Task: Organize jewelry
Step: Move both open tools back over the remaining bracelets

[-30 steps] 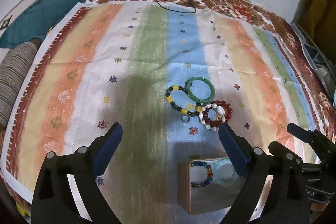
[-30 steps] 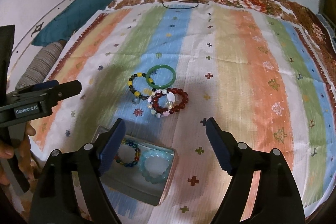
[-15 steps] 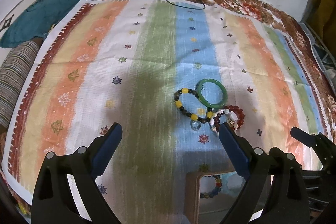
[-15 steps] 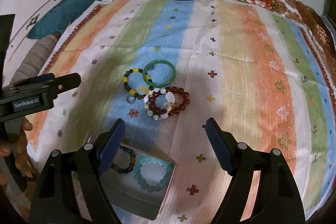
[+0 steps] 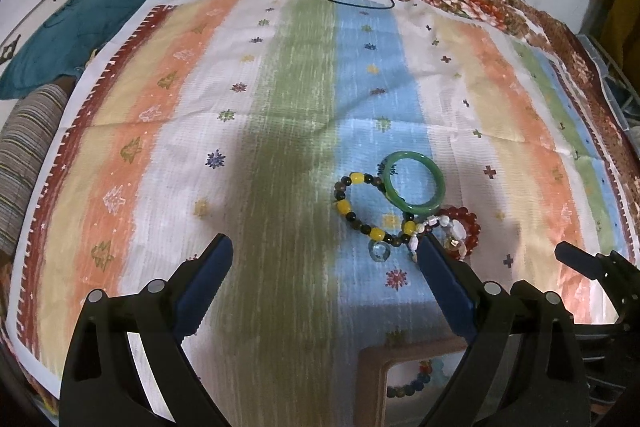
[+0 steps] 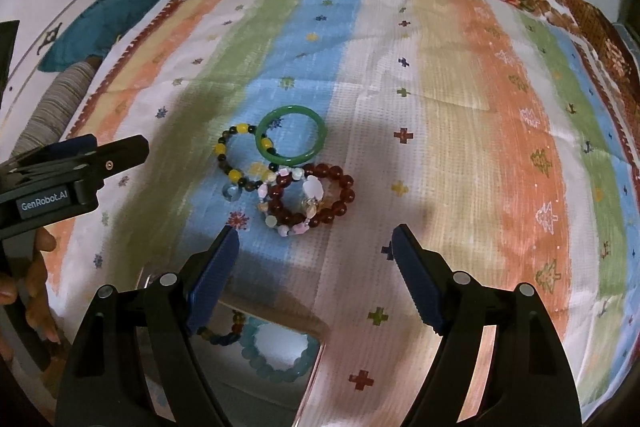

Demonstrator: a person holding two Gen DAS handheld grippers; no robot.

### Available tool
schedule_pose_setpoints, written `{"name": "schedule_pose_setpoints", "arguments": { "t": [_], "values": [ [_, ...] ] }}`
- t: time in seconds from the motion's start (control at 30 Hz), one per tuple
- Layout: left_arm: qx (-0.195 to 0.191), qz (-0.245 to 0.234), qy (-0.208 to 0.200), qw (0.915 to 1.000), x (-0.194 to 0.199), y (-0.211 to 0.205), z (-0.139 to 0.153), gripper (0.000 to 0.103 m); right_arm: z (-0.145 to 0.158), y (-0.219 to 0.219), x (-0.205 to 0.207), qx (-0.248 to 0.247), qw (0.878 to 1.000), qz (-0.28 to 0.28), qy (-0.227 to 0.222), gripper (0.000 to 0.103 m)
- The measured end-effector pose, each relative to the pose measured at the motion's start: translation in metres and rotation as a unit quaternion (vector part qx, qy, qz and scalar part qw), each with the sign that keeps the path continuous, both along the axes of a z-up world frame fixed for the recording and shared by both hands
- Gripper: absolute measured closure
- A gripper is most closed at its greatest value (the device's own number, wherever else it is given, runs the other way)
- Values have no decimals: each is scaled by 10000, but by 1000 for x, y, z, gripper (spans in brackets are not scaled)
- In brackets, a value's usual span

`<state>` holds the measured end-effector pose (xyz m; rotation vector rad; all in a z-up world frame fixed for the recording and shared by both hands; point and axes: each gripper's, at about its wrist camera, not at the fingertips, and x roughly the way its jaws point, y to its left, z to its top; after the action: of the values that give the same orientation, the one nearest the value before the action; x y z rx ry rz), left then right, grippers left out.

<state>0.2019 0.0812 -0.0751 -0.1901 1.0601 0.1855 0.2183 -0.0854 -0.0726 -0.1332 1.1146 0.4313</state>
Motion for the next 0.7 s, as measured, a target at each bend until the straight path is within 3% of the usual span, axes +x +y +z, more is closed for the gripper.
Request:
{"name": "schedule_pose_setpoints", "arguments": {
  "t": [0.7],
  "values": [
    [33,-95,240,9997,29,0,-30,11,-20,14,24,-68,9997,104,193,24]
  ]
}}
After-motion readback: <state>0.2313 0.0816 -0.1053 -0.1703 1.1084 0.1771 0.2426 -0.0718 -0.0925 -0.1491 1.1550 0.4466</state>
